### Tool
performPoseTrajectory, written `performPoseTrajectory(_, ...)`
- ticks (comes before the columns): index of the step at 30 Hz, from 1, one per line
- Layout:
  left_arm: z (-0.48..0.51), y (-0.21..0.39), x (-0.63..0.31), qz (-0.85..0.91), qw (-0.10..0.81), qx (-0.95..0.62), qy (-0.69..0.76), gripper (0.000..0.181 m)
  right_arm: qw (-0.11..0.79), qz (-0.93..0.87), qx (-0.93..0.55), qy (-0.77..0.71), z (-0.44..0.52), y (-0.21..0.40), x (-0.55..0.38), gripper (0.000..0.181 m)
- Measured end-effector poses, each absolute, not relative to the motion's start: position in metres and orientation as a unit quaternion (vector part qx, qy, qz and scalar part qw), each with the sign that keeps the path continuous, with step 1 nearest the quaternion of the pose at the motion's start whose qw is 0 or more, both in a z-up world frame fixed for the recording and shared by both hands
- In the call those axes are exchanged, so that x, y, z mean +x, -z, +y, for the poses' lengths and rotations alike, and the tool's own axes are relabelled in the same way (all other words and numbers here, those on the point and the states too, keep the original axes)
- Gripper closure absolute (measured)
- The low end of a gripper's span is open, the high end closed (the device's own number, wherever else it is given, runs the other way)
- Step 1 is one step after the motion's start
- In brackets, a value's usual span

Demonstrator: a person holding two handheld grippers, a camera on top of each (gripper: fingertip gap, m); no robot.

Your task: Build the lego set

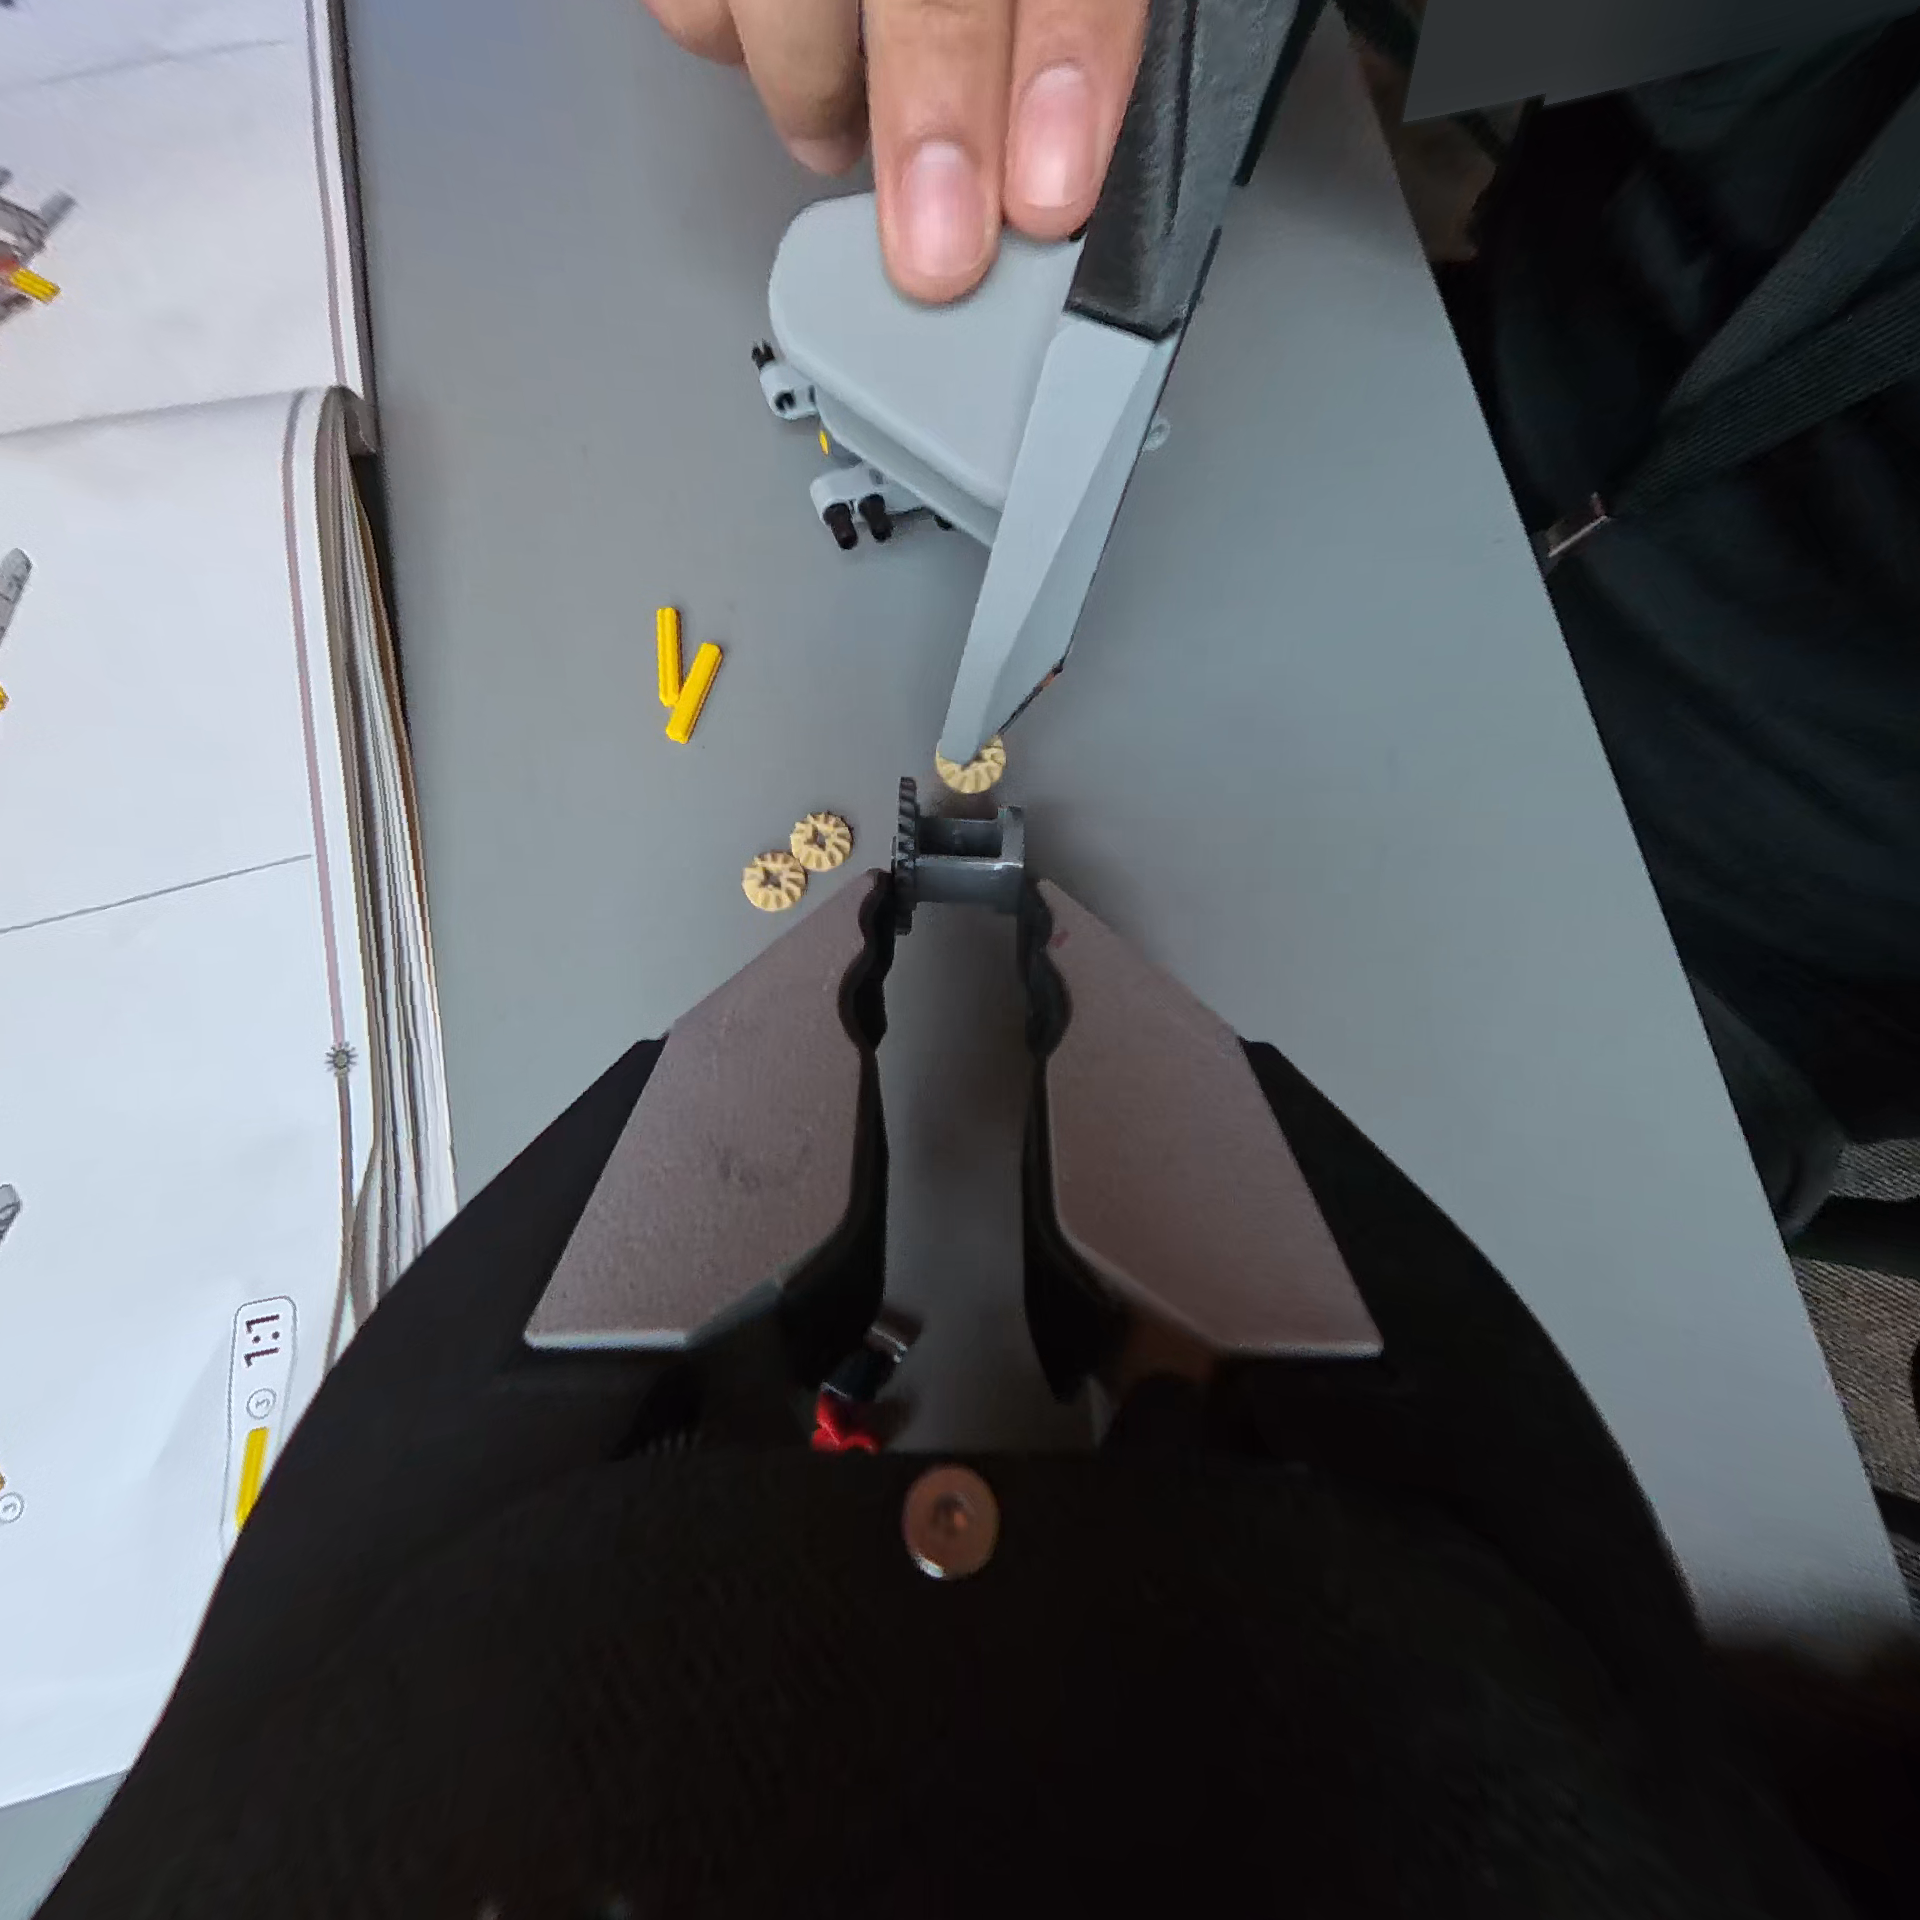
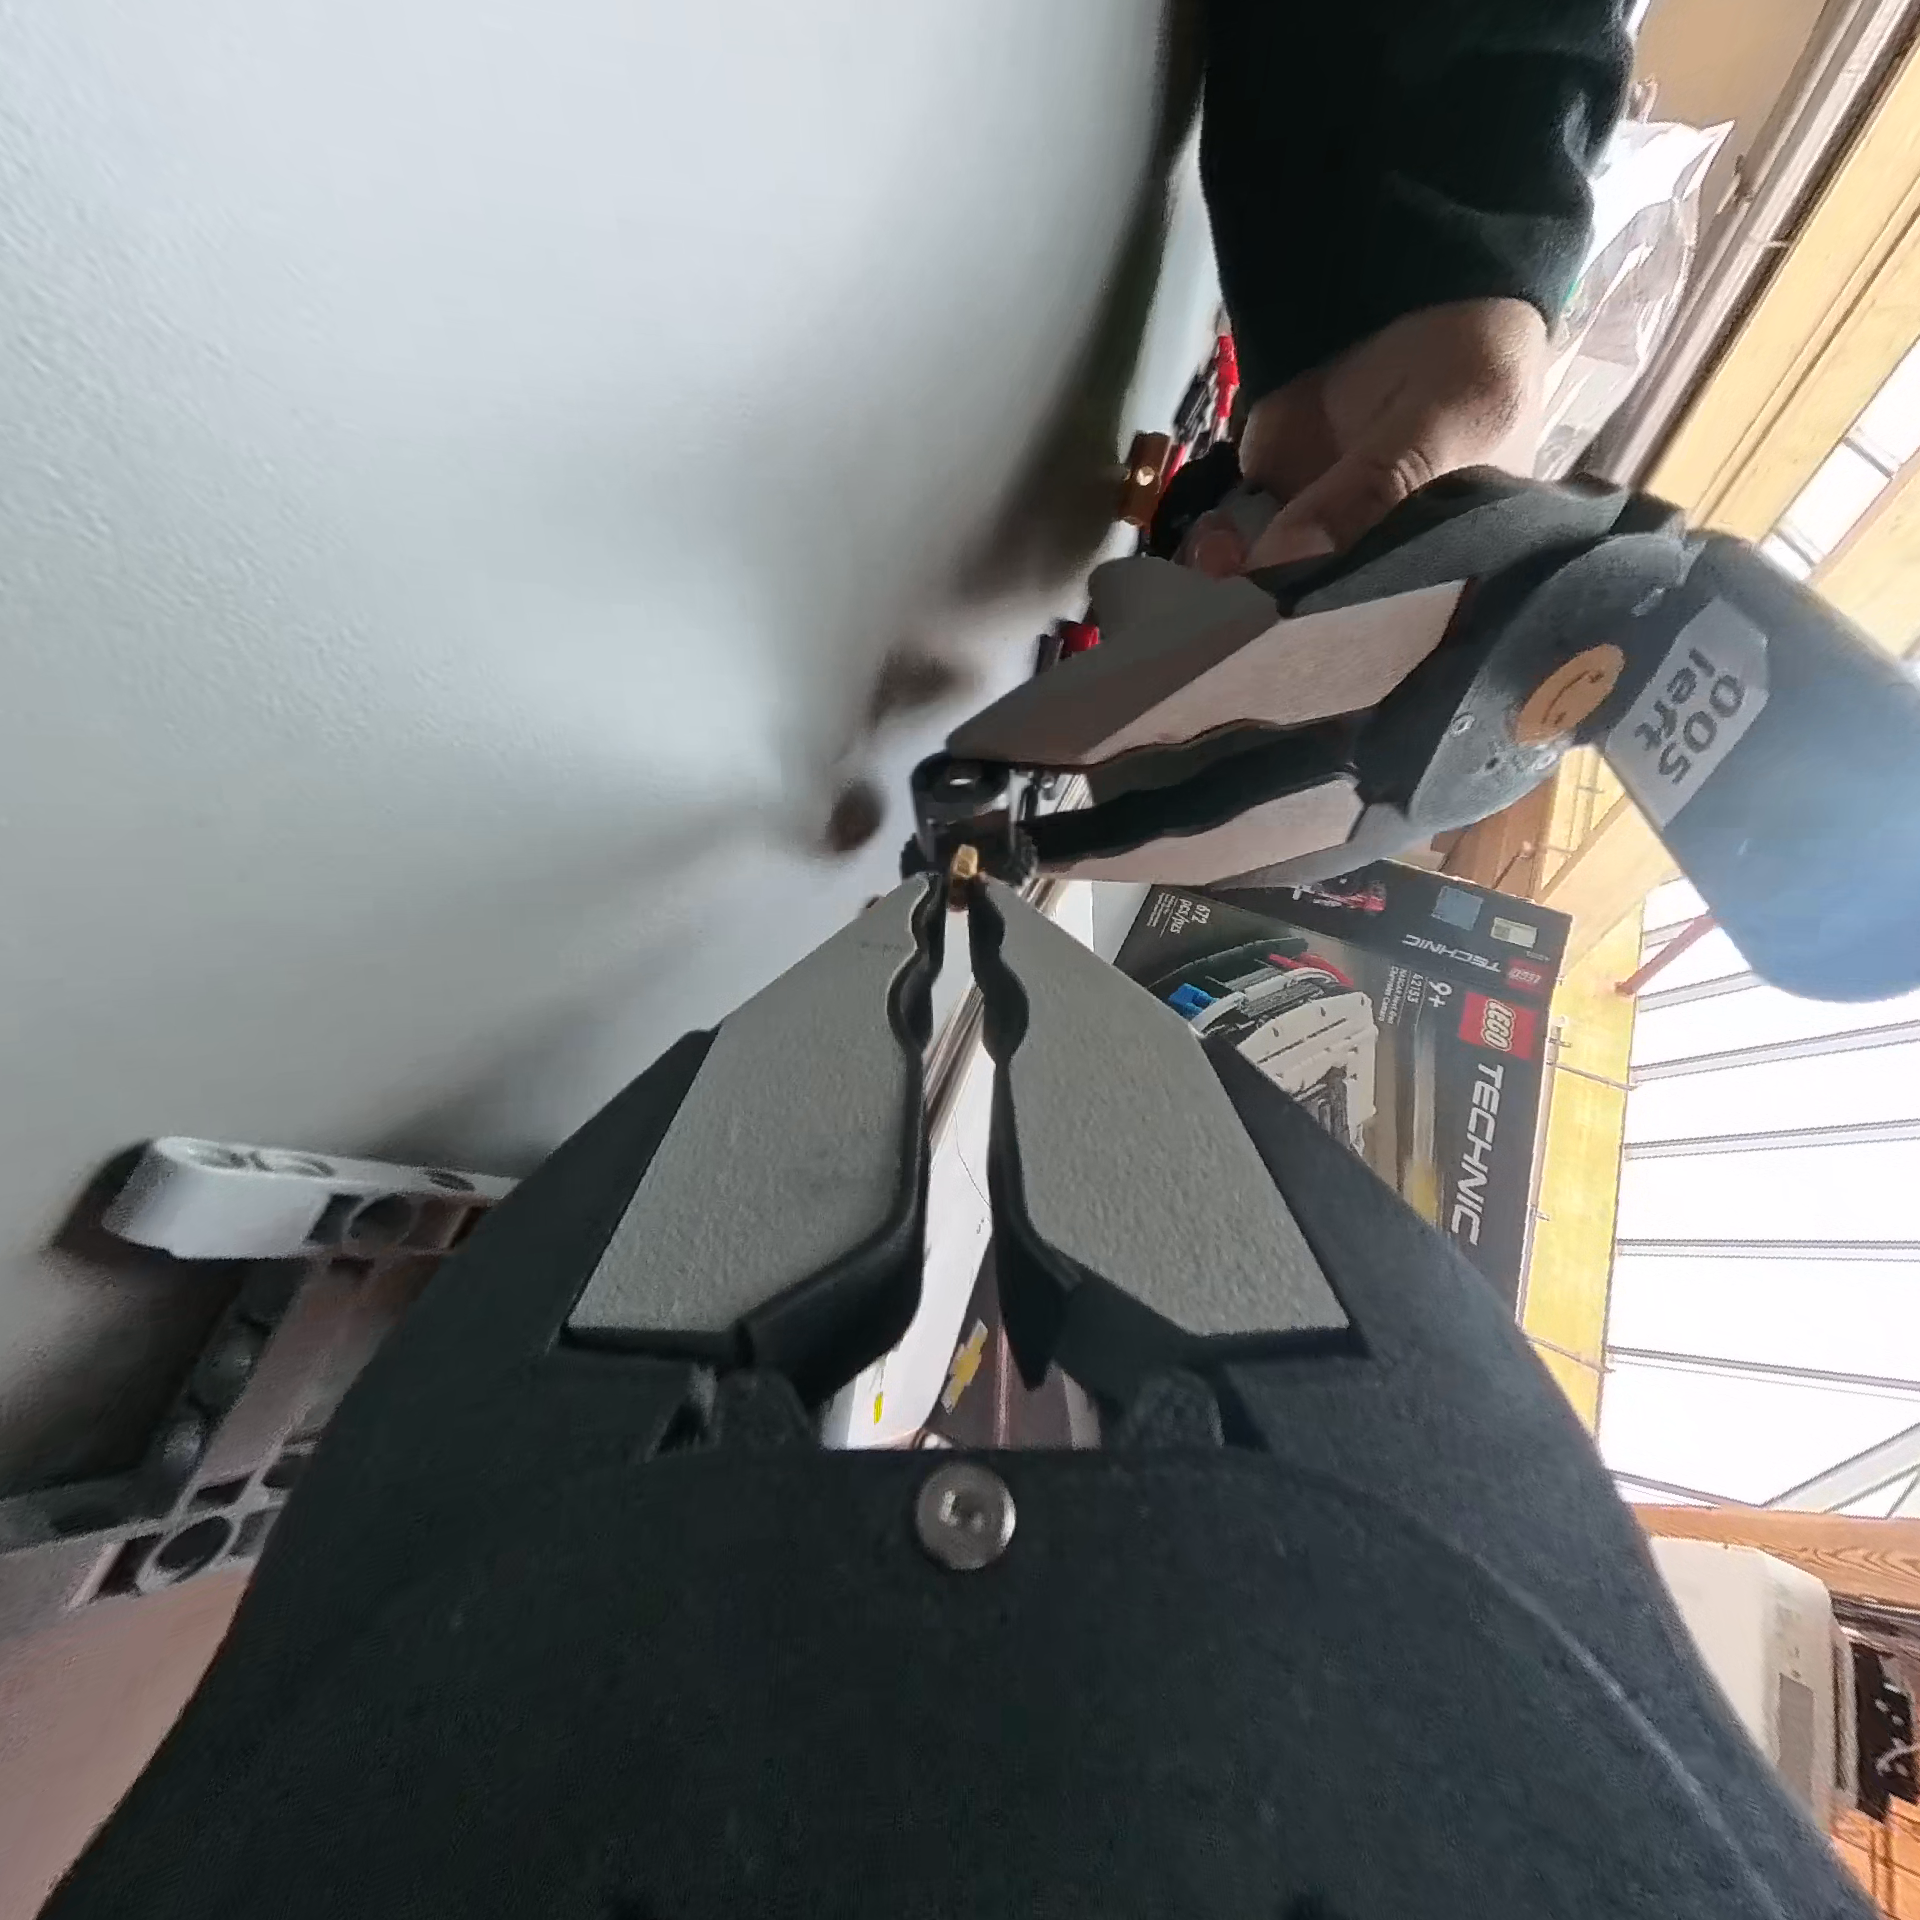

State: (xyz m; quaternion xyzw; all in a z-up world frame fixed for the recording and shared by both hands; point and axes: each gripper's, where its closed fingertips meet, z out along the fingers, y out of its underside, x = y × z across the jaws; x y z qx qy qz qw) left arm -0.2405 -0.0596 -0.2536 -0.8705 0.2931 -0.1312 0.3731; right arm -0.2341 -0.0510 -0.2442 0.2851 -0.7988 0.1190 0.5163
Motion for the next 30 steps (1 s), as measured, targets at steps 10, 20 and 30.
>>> performPoseTrajectory(10,-0.057,0.258,-0.234,0.292,0.347,-0.881,0.137,0.161,0.514,-0.799,0.295,-0.104,-0.052,0.255,-0.236,0.180)
performPoseTrajectory(20,-0.051,0.255,-0.238,0.290,0.358,-0.880,0.115,0.161,0.515,-0.801,0.288,-0.097,-0.049,0.257,-0.239,0.175)
performPoseTrajectory(30,-0.045,0.249,-0.238,0.277,0.376,-0.876,0.119,0.161,0.508,-0.814,0.250,-0.128,-0.048,0.264,-0.245,0.179)
